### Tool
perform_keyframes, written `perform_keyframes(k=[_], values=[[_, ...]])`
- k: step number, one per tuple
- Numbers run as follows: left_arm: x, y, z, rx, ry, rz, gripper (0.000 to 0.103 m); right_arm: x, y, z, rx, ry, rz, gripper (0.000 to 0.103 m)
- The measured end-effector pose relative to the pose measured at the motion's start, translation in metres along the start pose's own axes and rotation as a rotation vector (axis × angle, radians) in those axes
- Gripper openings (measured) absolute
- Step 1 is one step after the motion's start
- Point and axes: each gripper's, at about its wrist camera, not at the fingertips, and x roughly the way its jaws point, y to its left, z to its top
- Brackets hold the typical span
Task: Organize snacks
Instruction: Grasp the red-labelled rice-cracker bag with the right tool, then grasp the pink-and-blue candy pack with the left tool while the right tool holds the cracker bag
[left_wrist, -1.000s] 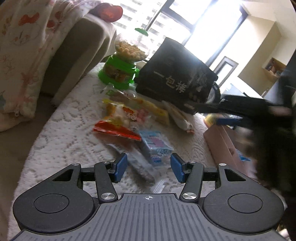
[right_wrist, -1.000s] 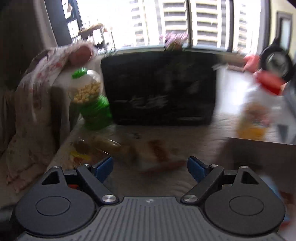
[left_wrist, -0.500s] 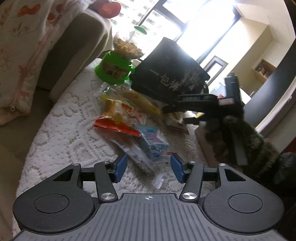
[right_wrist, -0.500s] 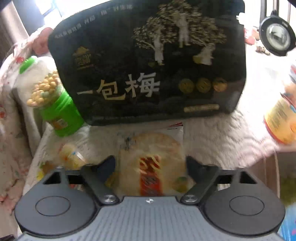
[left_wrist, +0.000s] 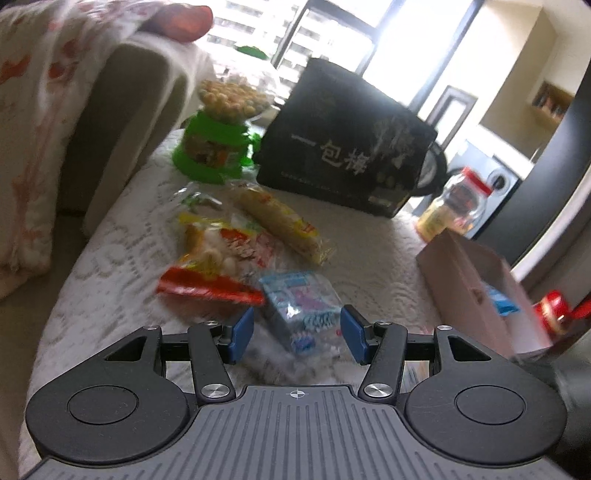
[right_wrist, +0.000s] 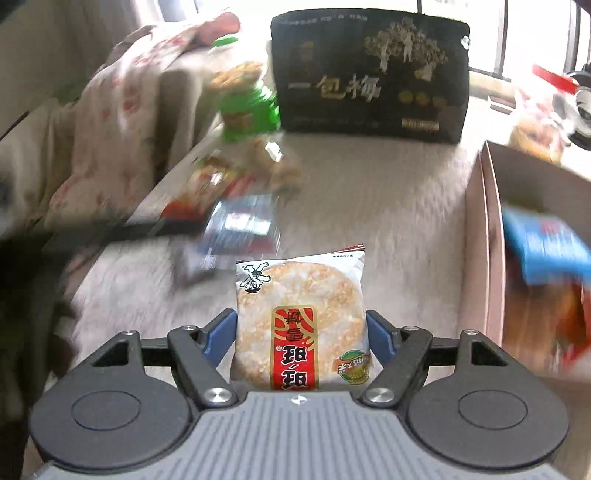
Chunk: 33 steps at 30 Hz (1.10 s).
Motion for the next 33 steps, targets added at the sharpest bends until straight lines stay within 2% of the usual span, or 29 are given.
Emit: perform_keyframes(k=[6, 13, 18, 26, 33], values=[[0.039, -0.03, 0.004, 0.081, 0.035, 0.126, 0.058, -0.024, 0.008, -0.05, -0.021, -0.063, -0.033, 0.075], [0.058, -0.063, 0.001, 0.196, 0.055, 0.184, 0.064, -0.032, 0.009, -0.079, -0.049, -0.131, -0.067, 0.078], [0.063, -0.074, 0.0, 0.231, 0.055, 0.216, 0.067, -0.034, 0.016, -0.09, -0.093, -0.164, -0.1, 0.08], [0.071, -0.088, -0.013, 0.358, 0.059, 0.23, 0.076, -0.034, 0.021, -0.1, -0.094, -0.208, -0.118, 0.085], [0.069, -0.082, -0.015, 0.341, 0.049, 0.201, 0.077, -0.034, 0.019, -0.103, -0.094, -0.222, -0.115, 0.085]])
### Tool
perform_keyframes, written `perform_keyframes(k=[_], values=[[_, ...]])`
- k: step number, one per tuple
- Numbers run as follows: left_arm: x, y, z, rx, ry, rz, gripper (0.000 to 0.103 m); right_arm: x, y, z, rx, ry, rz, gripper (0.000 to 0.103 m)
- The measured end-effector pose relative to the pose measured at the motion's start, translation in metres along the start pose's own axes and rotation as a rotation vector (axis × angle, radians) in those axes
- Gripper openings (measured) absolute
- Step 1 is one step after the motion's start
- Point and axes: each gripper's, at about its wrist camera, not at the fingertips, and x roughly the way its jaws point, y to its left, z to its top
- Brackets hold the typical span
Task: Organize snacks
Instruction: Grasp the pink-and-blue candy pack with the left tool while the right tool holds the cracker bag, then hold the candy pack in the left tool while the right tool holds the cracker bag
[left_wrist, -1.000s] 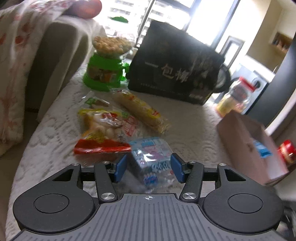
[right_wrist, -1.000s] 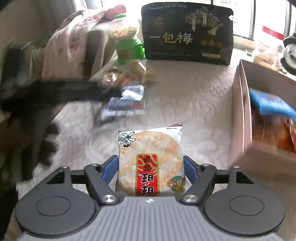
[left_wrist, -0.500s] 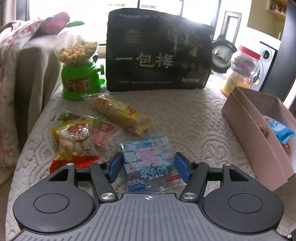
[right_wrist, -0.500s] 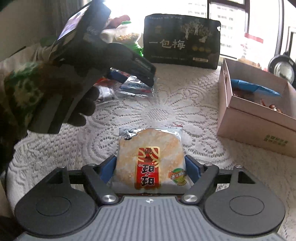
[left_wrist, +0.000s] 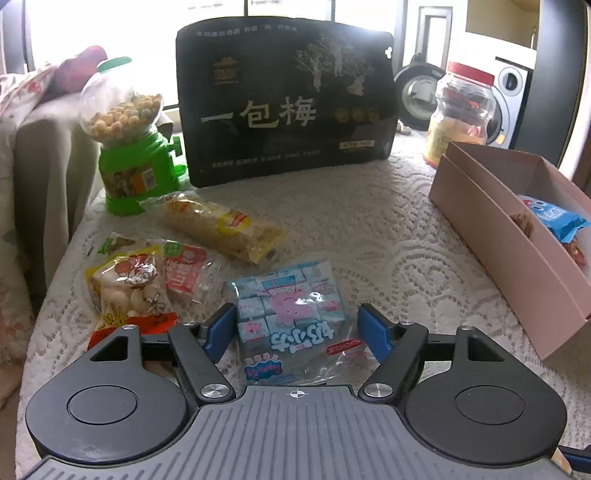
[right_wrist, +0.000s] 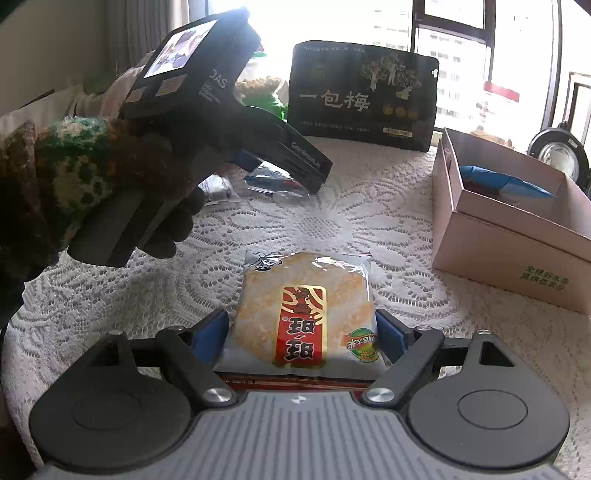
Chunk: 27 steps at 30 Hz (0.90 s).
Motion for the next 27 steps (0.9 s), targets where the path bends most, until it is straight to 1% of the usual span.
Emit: perform_keyframes(k=[6, 8, 9, 11, 12, 14, 16, 19, 22, 24, 27], values=[[-0.016, -0.004, -0.016, 0.036, -0.019, -0.038, 0.073, 0.003, -0.003, 0.003, -0.001, 0.019, 0.012, 0.087], [-0.026, -0.008, -0.024, 0.063, -0.016, -0.057, 0.072, 0.008, -0.005, 0.006, -0.019, 0.039, 0.053, 0.096], [-0.033, -0.01, -0.028, 0.073, -0.011, -0.07, 0.072, 0.01, -0.004, 0.007, -0.044, 0.052, 0.069, 0.102], [-0.048, -0.011, -0.036, 0.075, -0.002, -0.109, 0.068, 0.011, -0.005, 0.007, -0.042, 0.048, 0.07, 0.102], [-0.054, -0.01, -0.04, 0.07, 0.002, -0.126, 0.068, 0.01, -0.006, 0.006, -0.038, 0.043, 0.076, 0.101], [-0.068, -0.009, -0.049, 0.052, 0.009, -0.157, 0.067, 0.005, -0.01, 0.002, -0.011, 0.022, 0.059, 0.092], [-0.079, -0.007, -0.059, 0.034, 0.017, -0.182, 0.066, -0.001, -0.014, 0.0, 0.005, 0.01, 0.037, 0.078], [-0.094, -0.005, -0.072, 0.001, 0.023, -0.217, 0.066, -0.012, -0.018, -0.006, 0.012, 0.008, 0.014, 0.076], [-0.102, -0.005, -0.083, -0.015, 0.042, -0.246, 0.066, -0.02, -0.019, -0.014, -0.016, 0.008, -0.063, 0.076], [-0.109, -0.007, -0.089, 0.0, 0.047, -0.254, 0.066, -0.024, -0.022, -0.019, -0.019, 0.006, -0.108, 0.076], [-0.116, -0.012, -0.095, 0.025, 0.061, -0.275, 0.066, -0.03, -0.029, -0.025, 0.003, 0.001, -0.127, 0.076]])
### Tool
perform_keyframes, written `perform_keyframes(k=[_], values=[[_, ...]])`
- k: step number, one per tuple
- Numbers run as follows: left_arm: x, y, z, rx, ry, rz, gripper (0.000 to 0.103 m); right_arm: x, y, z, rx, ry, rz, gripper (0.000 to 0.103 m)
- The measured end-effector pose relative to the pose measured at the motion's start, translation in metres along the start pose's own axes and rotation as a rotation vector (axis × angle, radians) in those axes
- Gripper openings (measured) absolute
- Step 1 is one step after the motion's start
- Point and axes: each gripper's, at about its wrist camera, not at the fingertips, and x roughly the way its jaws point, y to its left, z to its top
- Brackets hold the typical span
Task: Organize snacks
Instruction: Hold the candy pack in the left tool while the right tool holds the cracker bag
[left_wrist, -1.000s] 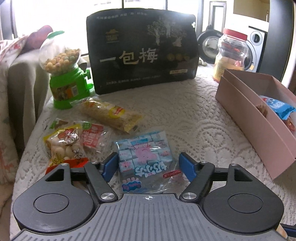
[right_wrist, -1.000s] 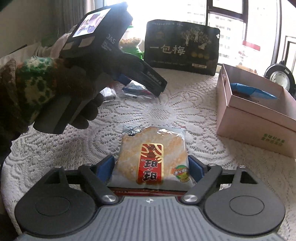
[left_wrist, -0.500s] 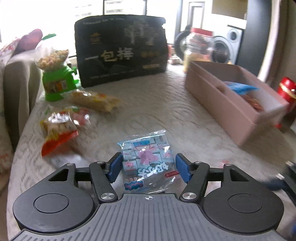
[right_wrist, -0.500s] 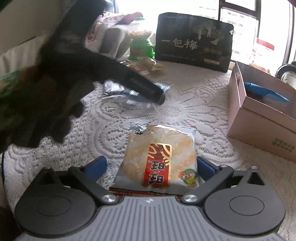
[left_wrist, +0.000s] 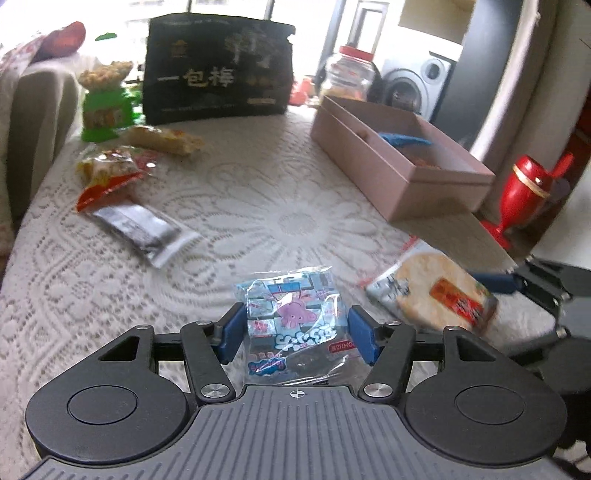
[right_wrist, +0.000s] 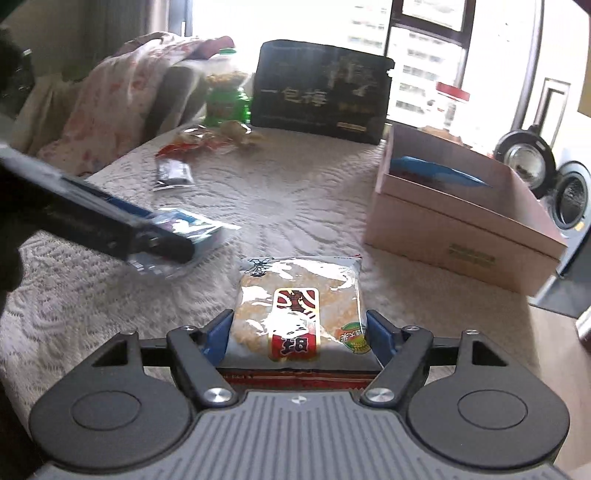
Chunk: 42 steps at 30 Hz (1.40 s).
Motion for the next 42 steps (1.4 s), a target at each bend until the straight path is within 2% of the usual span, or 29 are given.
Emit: perform_keyframes(k=[5, 8, 10, 13, 17, 22, 31, 39, 42], values=[[-0.006, -0.016, -0.009, 0.058, 0.028, -0.033, 0.066, -0.001, -0.002, -0.007, 0.002, -0.02, -0.096, 0.076], [-0.002, -0.022, -0.011, 0.087, 0.028, -0.004, 0.068, 0.004, -0.009, -0.014, 0.041, -0.012, -0.105, 0.076], [0.001, -0.025, -0.012, 0.09, 0.027, 0.003, 0.07, 0.007, -0.016, -0.021, 0.103, -0.024, -0.089, 0.081], [0.005, -0.031, -0.012, 0.119, 0.036, 0.006, 0.078, 0.009, -0.024, -0.03, 0.157, -0.049, -0.068, 0.084], [0.012, -0.036, -0.01, 0.146, 0.048, -0.008, 0.09, 0.009, -0.022, -0.033, 0.148, -0.058, -0.072, 0.085], [0.016, -0.037, -0.007, 0.127, 0.039, 0.007, 0.091, 0.008, -0.023, -0.036, 0.16, -0.065, -0.066, 0.085], [0.016, -0.031, -0.005, 0.092, 0.033, -0.02, 0.092, 0.006, -0.026, -0.038, 0.148, -0.06, -0.029, 0.086], [0.014, -0.03, -0.007, 0.064, 0.019, -0.02, 0.091, -0.022, -0.035, -0.045, 0.123, -0.106, 0.015, 0.085], [0.01, -0.03, -0.009, 0.058, 0.004, -0.005, 0.084, -0.02, -0.042, -0.036, 0.153, -0.084, 0.039, 0.085]])
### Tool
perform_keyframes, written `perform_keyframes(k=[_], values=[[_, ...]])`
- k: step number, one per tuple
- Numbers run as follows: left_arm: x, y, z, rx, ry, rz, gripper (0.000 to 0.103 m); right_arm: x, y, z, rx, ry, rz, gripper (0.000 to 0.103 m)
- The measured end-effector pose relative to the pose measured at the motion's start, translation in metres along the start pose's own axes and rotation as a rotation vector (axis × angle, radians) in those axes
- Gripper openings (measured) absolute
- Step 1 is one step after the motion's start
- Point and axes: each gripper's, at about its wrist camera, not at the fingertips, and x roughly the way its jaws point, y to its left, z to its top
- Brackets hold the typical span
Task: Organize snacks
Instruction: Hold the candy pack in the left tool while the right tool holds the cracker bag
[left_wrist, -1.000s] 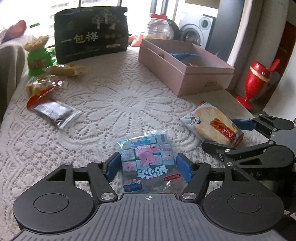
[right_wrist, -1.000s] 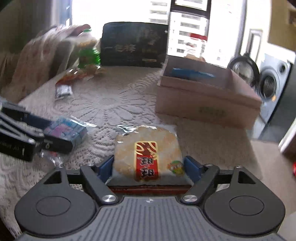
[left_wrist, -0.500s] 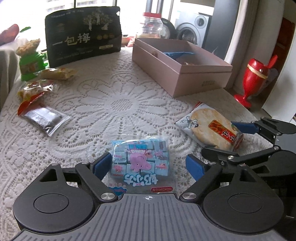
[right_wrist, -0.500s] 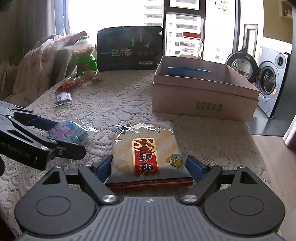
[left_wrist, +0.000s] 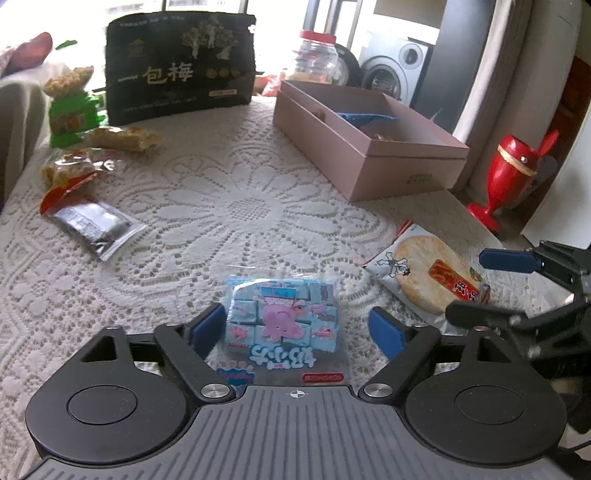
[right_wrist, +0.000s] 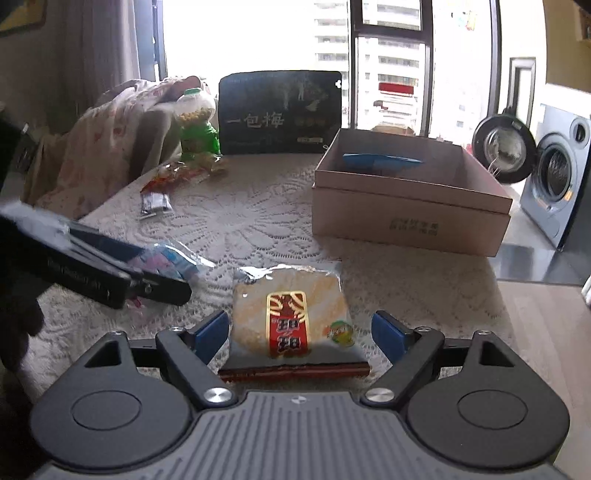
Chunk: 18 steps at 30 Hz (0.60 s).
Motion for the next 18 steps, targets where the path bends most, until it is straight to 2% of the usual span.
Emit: perform_keyframes(k=[2, 8, 9, 11, 18], values=[[-0.004, 0.0, -0.001, -0.001, -0.004, 0.02, 0.072, 0.006, -0.003, 0.005, 0.019, 0.011, 0.012, 0.085], [-0.011, -0.001, -0.007, 0.013, 0.003, 0.031, 0.073, 0.036, -0.001, 0.012, 0.022, 0.097, 0.034, 0.085], [-0.011, -0.003, -0.008, 0.019, 0.004, 0.037, 0.073, 0.038, 0.0, 0.012, 0.029, 0.094, 0.027, 0.085], [-0.011, -0.007, -0.009, 0.036, 0.005, 0.051, 0.073, 0.035, 0.002, 0.012, 0.017, 0.086, 0.021, 0.076], [-0.013, -0.011, -0.009, 0.042, 0.008, 0.051, 0.07, 0.014, 0.005, 0.012, -0.006, 0.068, -0.006, 0.076]])
